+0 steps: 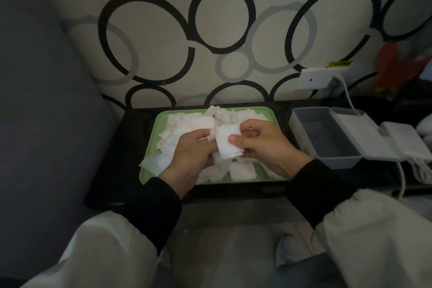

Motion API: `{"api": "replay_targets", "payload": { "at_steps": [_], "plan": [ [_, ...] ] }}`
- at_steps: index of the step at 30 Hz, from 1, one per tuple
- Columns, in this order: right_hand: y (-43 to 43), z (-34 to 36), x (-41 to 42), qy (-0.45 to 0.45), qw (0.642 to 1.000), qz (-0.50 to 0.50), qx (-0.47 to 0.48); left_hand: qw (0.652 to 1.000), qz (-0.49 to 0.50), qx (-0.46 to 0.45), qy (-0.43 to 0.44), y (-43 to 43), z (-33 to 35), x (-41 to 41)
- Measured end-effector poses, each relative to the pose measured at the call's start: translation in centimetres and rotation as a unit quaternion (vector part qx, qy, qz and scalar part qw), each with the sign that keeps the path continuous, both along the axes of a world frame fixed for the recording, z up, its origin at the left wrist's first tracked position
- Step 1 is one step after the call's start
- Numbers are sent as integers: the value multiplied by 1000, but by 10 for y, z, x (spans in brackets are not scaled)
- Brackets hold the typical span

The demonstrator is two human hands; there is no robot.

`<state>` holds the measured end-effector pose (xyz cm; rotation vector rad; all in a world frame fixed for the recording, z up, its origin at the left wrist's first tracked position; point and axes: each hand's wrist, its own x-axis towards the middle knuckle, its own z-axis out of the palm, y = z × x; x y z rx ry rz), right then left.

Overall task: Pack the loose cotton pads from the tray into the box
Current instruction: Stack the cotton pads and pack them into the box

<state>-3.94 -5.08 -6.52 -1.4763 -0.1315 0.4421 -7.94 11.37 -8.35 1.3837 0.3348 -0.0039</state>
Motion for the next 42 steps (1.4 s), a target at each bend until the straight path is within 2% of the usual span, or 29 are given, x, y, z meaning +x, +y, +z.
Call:
{"api": "replay_targets", "payload": {
  "at_steps": [4,9,12,14,16,18,20,22,23,27,30,33,38,42],
  "plan": [
    [2,1,-2,-6,999,-11,-31,999,-42,-11,-8,-2,5,-3],
    [5,0,-5,-19,997,-37,-67,997,-44,-60,22,-3,10,-3],
    [1,-1,-2,-17,995,-33,-97,998,-66,-10,-13,-2,7,-2],
    [-8,-3,4,-52,986,-38,-155,999,-31,8,-13,2,3,1],
    [-19,-11,12,-141,959,-10,-244,1000,7,15,-6,8,0,5],
    [-26,-21,15,-207,915,76,-337,999,27,23,1,16,-2,8],
    [-26,-29,14,-229,857,167,-431,999,37,31,3,23,-5,10],
    [-19,-32,12,-257,796,208,-507,999,37,36,5,26,-7,10],
    [-15,-33,11,-262,778,211,-530,999,35,39,9,26,-7,11],
    [-6,-37,8,-261,756,217,-560,999,19,50,9,22,-6,9],
    [-4,-36,8,-273,759,201,-556,998,5,63,8,20,-8,8],
    [-5,-36,11,-284,783,188,-521,998,4,65,7,21,-8,8],
    [-16,-26,19,-221,911,62,-342,998,14,66,5,23,-7,8],
    [-20,-29,20,-125,957,7,-260,997,25,75,17,23,-9,9]
  ]
}}
